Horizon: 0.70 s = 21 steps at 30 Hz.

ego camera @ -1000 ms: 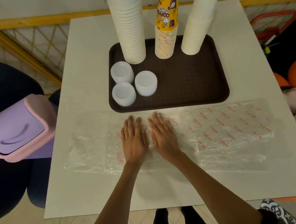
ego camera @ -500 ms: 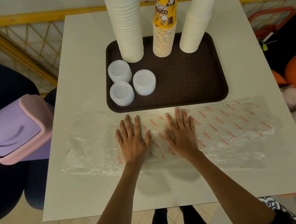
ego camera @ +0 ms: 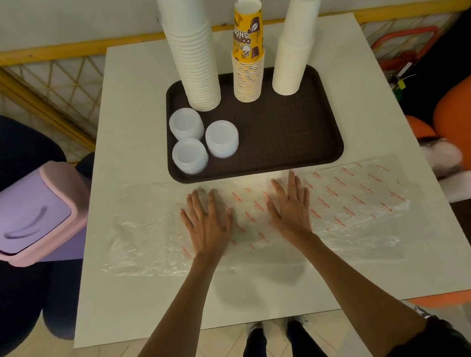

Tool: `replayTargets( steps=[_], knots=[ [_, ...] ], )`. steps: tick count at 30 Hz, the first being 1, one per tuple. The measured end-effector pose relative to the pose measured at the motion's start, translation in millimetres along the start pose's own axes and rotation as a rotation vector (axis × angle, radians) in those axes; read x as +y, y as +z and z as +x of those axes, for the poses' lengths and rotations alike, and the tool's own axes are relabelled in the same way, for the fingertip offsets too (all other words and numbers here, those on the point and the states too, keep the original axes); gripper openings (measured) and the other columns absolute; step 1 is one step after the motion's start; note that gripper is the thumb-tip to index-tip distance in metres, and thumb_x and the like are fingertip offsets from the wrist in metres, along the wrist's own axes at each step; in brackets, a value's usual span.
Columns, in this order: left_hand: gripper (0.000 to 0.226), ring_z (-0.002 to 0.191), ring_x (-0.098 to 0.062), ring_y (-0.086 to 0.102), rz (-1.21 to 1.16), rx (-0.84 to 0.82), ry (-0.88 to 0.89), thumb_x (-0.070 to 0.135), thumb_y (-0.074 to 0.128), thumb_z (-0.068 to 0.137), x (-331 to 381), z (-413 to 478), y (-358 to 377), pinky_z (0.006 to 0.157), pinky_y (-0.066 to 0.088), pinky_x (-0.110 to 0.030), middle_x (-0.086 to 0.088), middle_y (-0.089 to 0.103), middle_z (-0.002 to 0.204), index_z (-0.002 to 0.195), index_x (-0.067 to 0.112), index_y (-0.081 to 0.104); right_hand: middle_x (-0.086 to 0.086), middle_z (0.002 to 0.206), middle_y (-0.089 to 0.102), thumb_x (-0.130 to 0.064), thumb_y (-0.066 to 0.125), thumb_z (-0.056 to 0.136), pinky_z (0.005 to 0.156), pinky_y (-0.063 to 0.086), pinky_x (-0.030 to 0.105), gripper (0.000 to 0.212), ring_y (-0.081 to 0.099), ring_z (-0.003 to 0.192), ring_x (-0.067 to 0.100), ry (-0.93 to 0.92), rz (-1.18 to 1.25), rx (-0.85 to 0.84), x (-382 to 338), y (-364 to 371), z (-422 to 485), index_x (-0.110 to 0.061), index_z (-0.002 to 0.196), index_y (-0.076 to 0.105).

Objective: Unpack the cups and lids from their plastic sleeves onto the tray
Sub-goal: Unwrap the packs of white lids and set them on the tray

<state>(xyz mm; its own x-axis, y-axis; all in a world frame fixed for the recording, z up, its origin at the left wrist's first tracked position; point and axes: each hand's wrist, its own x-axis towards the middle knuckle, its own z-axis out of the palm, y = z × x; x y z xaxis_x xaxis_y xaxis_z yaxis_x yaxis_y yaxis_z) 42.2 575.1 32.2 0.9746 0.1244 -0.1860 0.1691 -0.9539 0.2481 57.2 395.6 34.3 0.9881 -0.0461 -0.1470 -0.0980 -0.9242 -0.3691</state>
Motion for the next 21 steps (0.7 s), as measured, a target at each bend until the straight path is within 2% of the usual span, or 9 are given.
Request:
replayTargets(
  steps=[2,4,7,9,11,14,18,21],
  knots=[
    [0.055,0.137,-0.041,0.032,-0.062,0.071,0.006,0.041,0.038,0.094,6.6,-7.1,-8.1,0.112,0.014,-0.056,-0.022,0.039,0.145,0.139,0.009,0.042,0.017,0.153,0.029,-0.052,0.013,0.09,0.115,0.008,0.047,0.07,0.021,0.143,0.036,0.006,0.07,0.063,-2.0,-12.7,-4.0,-0.015,0.138,0.048],
    [0.046,0.131,-0.038,0.04,-0.164,0.087,0.062,0.029,0.042,0.096,16.5,-15.4,-20.7,0.111,0.025,-0.051,-0.02,0.046,0.139,0.136,0.006,0.046,0.015,0.144,0.044,-0.051,0.016,0.09,0.114,0.02,0.049,0.068,0.033,0.138,0.036,0.018,0.122,0.094,-3.9,-22.9,-9.6,-0.012,0.128,0.057],
    [0.038,0.117,-0.028,0.055,-0.292,0.002,0.164,0.023,0.045,0.097,42.2,-23.6,-41.8,0.096,0.045,-0.037,-0.012,0.054,0.132,0.132,0.011,0.051,0.011,0.13,0.059,-0.049,0.023,0.094,0.11,0.032,0.042,0.06,0.048,0.126,0.03,0.05,0.193,0.11,-5.2,-43.1,-17.9,-0.012,0.12,0.062],
    [0.034,0.113,-0.023,0.058,-0.323,-0.024,0.234,0.021,0.046,0.098,61.3,-30.3,-54.0,0.093,0.047,-0.033,-0.007,0.059,0.129,0.13,0.014,0.053,0.01,0.118,0.065,-0.036,0.039,0.099,0.104,0.037,0.034,0.04,0.058,0.112,0.025,0.067,0.229,0.151,-1.3,-62.2,-29.6,-0.01,0.116,0.064],
    [0.032,0.107,-0.023,0.061,-0.342,-0.037,0.28,0.02,0.046,0.097,70.3,-27.7,-58.5,0.09,0.048,-0.032,-0.006,0.064,0.122,0.128,0.015,0.055,0.008,0.115,0.067,-0.027,0.044,0.1,0.102,0.037,0.031,0.031,0.061,0.105,0.022,0.045,0.205,0.134,-1.6,-70.0,-29.7,-0.01,0.115,0.065],
    [0.032,0.102,-0.023,0.061,-0.314,-0.048,0.352,0.021,0.045,0.098,95.0,-30.1,-73.0,0.086,0.046,-0.03,-0.007,0.066,0.117,0.128,0.014,0.054,0.004,0.119,0.066,-0.029,0.038,0.102,0.107,0.038,0.035,0.035,0.061,0.108,0.019,0.067,0.177,0.117,6.7,-90.8,-32.7,-0.012,0.119,0.062],
    [0.033,0.106,-0.024,0.06,-0.281,-0.099,0.412,0.024,0.043,0.099,142.6,-27.4,-85.6,0.089,0.046,-0.032,-0.007,0.064,0.118,0.129,0.014,0.051,0.006,0.116,0.066,-0.034,0.033,0.102,0.097,0.042,0.028,0.041,0.06,0.106,0.019,0.155,0.215,0.165,31.5,-126.1,-29.0,-0.01,0.12,0.061],
    [0.031,0.099,-0.022,0.061,-0.295,-0.111,0.448,0.025,0.045,0.099,176.2,-21.8,-86.2,0.084,0.048,-0.031,-0.007,0.065,0.113,0.127,0.014,0.053,0.009,0.113,0.066,-0.035,0.032,0.102,0.091,0.043,0.027,0.042,0.061,0.103,0.021,0.192,0.235,0.176,55.7,-145.5,-24.8,-0.008,0.119,0.061]
  ],
)
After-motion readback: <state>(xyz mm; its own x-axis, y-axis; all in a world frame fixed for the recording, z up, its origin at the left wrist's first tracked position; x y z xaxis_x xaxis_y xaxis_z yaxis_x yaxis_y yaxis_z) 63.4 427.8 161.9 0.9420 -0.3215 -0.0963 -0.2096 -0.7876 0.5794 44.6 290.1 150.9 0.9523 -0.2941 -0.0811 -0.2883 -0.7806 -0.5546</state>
